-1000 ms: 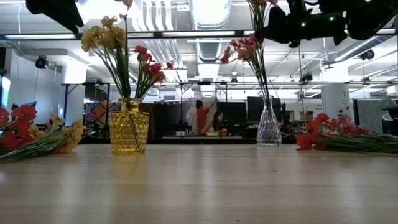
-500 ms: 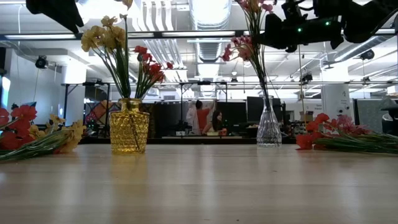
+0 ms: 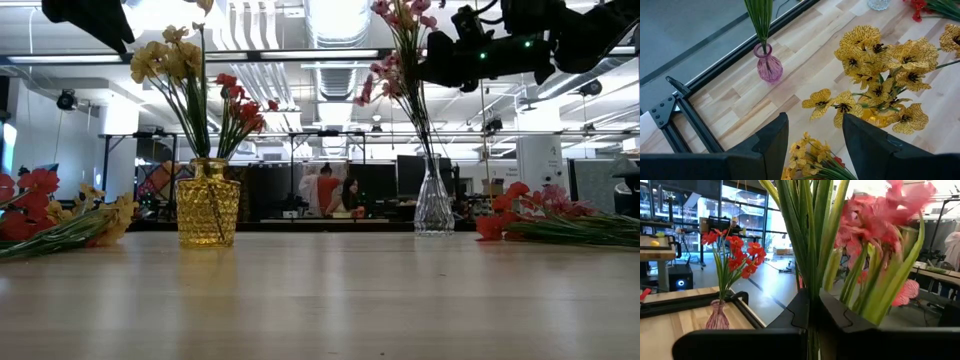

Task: Sort flowers into vase by color
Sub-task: Put the left pink flower into the transparent flower vase

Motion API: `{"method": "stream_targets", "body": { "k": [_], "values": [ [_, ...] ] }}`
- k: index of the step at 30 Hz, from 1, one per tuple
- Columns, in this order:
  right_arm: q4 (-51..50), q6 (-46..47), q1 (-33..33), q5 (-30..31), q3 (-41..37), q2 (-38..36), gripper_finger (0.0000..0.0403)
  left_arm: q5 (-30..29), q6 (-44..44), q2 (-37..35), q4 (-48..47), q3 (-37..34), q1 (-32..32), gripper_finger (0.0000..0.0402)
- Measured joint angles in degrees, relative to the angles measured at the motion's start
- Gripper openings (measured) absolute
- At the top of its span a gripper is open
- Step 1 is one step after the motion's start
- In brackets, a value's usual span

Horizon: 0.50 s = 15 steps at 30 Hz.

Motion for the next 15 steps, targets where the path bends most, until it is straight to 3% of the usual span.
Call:
{"method": "stream_targets", "body": {
  "k": [8,15],
  "values": [
    [0.1,0.6,0.0,0.0,0.0,0.0,0.0022,0.0,0.0,0.0,0.0,0.0,0.0,0.017],
    [-0.7,1.7,0.0,1.5,0.0,-0.1,0.0096,0.0,0.0,0.0,0.0,0.0,0.0,0.017]
  ]
}}
